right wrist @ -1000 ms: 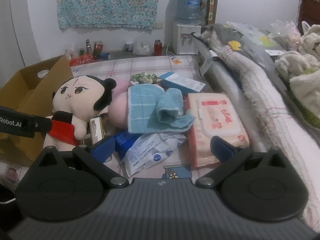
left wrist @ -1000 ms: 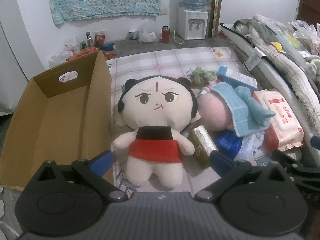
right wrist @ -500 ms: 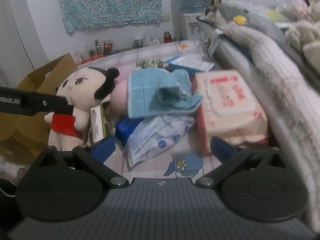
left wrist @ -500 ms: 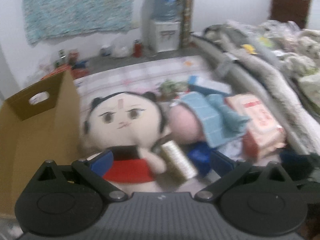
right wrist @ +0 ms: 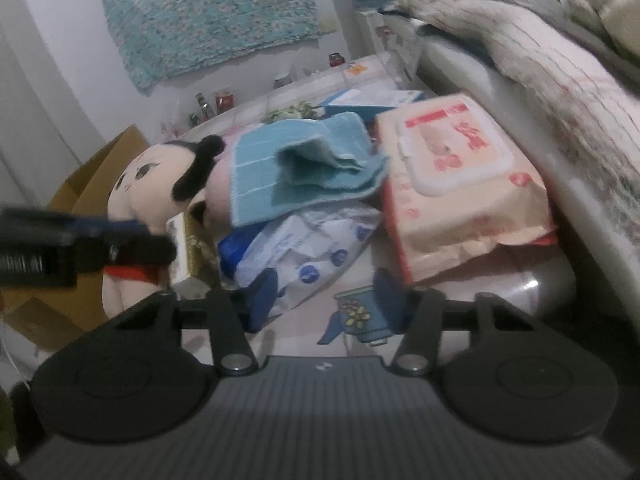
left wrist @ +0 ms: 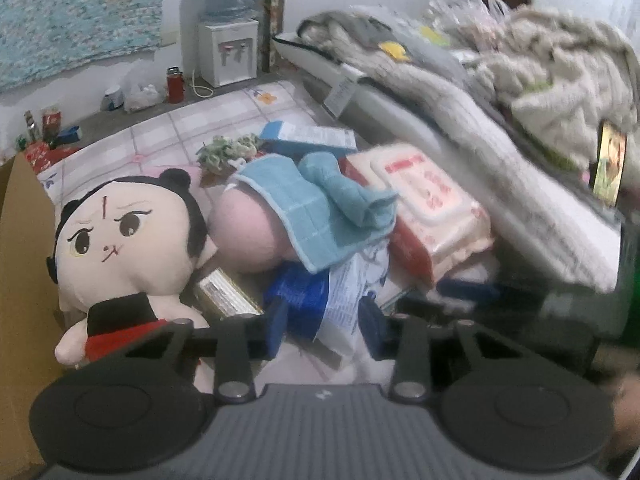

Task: Organize soft objects
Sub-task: 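Move the right tool down toward the blue-and-white wet-wipes packet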

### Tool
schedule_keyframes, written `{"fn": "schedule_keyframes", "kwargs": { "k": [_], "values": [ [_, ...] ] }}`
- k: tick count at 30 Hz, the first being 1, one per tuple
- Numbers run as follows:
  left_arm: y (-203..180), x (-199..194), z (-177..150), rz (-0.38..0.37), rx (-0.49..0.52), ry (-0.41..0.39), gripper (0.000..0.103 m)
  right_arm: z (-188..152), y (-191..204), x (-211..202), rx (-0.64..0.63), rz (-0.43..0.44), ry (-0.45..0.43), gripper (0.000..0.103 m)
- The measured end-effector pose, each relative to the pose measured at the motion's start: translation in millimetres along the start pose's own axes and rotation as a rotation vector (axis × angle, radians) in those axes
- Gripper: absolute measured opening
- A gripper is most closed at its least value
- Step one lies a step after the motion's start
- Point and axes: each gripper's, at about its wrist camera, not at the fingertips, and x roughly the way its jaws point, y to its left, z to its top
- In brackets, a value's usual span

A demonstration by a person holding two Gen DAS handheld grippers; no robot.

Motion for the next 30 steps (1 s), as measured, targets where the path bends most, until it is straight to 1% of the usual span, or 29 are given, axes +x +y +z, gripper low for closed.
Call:
{"fn": "schedule_keyframes", "kwargs": {
  "k": [3, 5, 7, 8, 10, 12, 15, 20, 22, 23, 25, 26, 27, 29, 30],
  "values": [
    [-4.3, 3.1, -6.0, 0.026, 0.048, 0.021, 0.039, 1.8, -16.3, 2.4, 0.067, 0.028, 0.006, 0.045],
    [-5.3, 5.0, -8.4, 0.038, 0.069, 0.024, 0.044, 3.4, -24.5, 6.1, 0.111, 0.061, 0.017, 0.046],
    [-5.7, 5.5, -8.3, 0.055, 0.088, 0.023, 0.061, 5.0, -29.4, 11.1, 0.147, 0.089, 0.033, 0.047],
    [-6.1, 5.4, -7.7, 0.072, 0.095, 0.021, 0.064, 5.4, -30.9, 13.1, 0.163, 0.098, 0.037, 0.048],
    [-8.7, 6.8, -5.5, 0.09, 0.116, 0.015, 0.076, 7.2, -35.1, 18.4, 0.205, 0.127, 0.051, 0.052],
    [-14.5, 10.8, -1.3, 0.067, 0.161, 0.021, 0.082, 9.0, -38.3, 22.8, 0.247, 0.152, 0.054, 0.06],
    [-24.7, 23.0, 4.2, 0.044, 0.227, 0.023, 0.085, 11.8, -40.9, 26.6, 0.293, 0.184, 0.049, 0.063],
    [-36.0, 56.9, 10.3, 0.017, 0.304, 0.091, 0.085, 16.8, -49.6, 38.7, 0.383, 0.255, 0.07, 0.064],
    [-39.3, 68.4, 10.9, 0.025, 0.323, 0.115, 0.084, 18.5, -51.9, 45.2, 0.406, 0.28, 0.082, 0.065],
    [-40.9, 74.9, 11.1, 0.041, 0.33, 0.129, 0.083, 18.9, -52.6, 49.3, 0.416, 0.286, 0.089, 0.065],
    [-43.2, 85.1, 10.9, 0.066, 0.34, 0.151, 0.076, 19.4, -55.1, 56.0, 0.439, 0.3, 0.1, 0.065],
    [-43.7, 89.0, 11.0, 0.074, 0.342, 0.162, 0.074, 19.5, -56.7, 57.9, 0.454, 0.308, 0.102, 0.065],
    [-44.4, 94.1, 11.1, 0.085, 0.339, 0.178, 0.069, 19.9, -58.4, 58.8, 0.467, 0.313, 0.102, 0.065],
    [-48.0, 99.6, 10.7, 0.134, 0.358, 0.179, 0.062, 19.9, -60.6, 58.0, 0.471, 0.311, 0.089, 0.065],
    [-50.2, 100.9, 10.1, 0.151, 0.373, 0.175, 0.054, 19.9, -61.3, 55.9, 0.47, 0.307, 0.08, 0.065]
  ]
}}
